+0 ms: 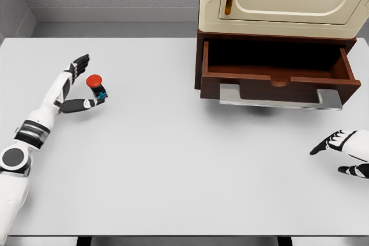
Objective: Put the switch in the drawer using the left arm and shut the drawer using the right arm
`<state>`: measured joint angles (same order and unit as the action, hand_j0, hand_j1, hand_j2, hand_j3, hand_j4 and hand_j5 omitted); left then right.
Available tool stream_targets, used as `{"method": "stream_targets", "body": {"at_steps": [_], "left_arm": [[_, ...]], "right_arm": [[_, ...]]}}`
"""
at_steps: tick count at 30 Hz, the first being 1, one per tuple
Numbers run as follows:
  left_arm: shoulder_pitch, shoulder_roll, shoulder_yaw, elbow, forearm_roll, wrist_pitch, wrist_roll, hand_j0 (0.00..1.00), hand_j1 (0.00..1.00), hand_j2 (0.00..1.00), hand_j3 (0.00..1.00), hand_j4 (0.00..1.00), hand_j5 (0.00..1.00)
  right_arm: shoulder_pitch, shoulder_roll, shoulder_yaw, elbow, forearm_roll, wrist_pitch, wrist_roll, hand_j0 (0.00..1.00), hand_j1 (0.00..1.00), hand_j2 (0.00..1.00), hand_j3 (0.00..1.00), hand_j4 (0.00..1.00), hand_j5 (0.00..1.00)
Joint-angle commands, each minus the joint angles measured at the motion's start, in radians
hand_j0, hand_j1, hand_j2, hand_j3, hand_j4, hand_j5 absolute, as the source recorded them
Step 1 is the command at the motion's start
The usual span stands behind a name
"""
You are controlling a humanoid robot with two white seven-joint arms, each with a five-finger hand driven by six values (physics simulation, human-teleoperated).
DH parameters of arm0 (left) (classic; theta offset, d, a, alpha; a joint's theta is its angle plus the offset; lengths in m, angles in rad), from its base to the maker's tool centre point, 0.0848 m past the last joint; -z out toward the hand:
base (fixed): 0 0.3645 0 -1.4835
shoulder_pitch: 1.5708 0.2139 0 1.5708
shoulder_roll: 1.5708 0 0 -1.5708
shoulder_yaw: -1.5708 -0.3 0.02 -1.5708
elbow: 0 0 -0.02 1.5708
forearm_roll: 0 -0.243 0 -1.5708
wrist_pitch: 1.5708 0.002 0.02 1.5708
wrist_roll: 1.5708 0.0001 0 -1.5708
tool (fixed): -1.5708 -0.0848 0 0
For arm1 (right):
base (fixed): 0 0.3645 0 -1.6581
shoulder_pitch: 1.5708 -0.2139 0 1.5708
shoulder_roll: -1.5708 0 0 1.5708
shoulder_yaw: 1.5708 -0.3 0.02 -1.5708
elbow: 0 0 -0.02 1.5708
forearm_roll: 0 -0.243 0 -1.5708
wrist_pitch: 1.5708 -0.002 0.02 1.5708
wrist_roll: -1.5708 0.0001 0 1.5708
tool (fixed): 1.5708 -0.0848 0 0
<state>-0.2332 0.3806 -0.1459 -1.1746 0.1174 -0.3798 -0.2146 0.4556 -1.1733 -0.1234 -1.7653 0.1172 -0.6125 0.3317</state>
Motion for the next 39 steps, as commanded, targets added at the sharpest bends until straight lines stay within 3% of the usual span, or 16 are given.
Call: {"method": "stream_targets", "body": {"at_steps": [1, 13, 14, 17, 27, 28, 29, 35, 39], "left_arm": [[0.000, -0.002, -0.006, 0.001, 0.004, 0.001, -0.002, 0.97, 0.97, 0.97, 0.97, 0.97, 0.97], [-0.035, -0.003, -0.030, 0.061, 0.004, -0.001, -0.002, 0.91, 0.91, 0.91, 0.91, 0.91, 0.91], [-0.035, -0.003, -0.030, 0.063, 0.004, -0.001, -0.002, 0.85, 0.85, 0.85, 0.85, 0.85, 0.85], [-0.037, -0.002, -0.030, 0.064, 0.002, -0.001, -0.002, 0.82, 0.82, 0.82, 0.82, 0.82, 0.82], [-0.037, -0.005, -0.032, 0.075, -0.002, -0.004, -0.002, 0.79, 0.79, 0.79, 0.79, 0.79, 0.79], [-0.035, -0.005, -0.032, 0.075, -0.004, -0.008, -0.002, 0.70, 0.70, 0.70, 0.70, 0.70, 0.70], [-0.035, -0.005, -0.032, 0.075, -0.007, -0.010, -0.002, 0.67, 0.67, 0.67, 0.67, 0.67, 0.67], [-0.034, -0.009, -0.032, 0.070, -0.007, -0.010, -0.002, 0.64, 0.64, 0.64, 0.64, 0.64, 0.64], [-0.028, -0.011, -0.032, 0.064, -0.005, -0.016, -0.002, 0.56, 0.56, 0.56, 0.56, 0.56, 0.56]], "right_arm": [[0.000, 0.000, -0.001, 0.000, -0.007, 0.002, 0.000, 0.73, 0.73, 0.73, 0.73, 0.73, 0.73], [-0.002, 0.012, -0.024, -0.003, -0.007, 0.002, 0.001, 0.73, 0.73, 0.73, 0.73, 0.73, 0.73], [-0.002, 0.012, -0.024, -0.002, -0.007, 0.002, 0.003, 0.74, 0.74, 0.74, 0.74, 0.74, 0.74], [-0.003, 0.011, -0.024, -0.002, -0.007, 0.002, 0.003, 0.74, 0.74, 0.74, 0.74, 0.74, 0.74], [-0.006, 0.006, -0.022, -0.002, -0.007, 0.002, 0.001, 0.76, 0.76, 0.76, 0.76, 0.76, 0.76], [-0.008, 0.006, -0.022, -0.003, -0.007, 0.002, 0.001, 0.76, 0.76, 0.76, 0.76, 0.76, 0.76], [-0.008, 0.004, -0.022, -0.003, -0.007, 0.002, 0.001, 0.76, 0.76, 0.76, 0.76, 0.76, 0.76], [-0.008, 0.003, -0.022, -0.002, -0.008, 0.002, 0.001, 0.75, 0.75, 0.75, 0.75, 0.75, 0.75], [-0.009, -0.003, -0.024, -0.002, -0.007, 0.002, 0.003, 0.75, 0.75, 0.75, 0.75, 0.75, 0.75]]}}
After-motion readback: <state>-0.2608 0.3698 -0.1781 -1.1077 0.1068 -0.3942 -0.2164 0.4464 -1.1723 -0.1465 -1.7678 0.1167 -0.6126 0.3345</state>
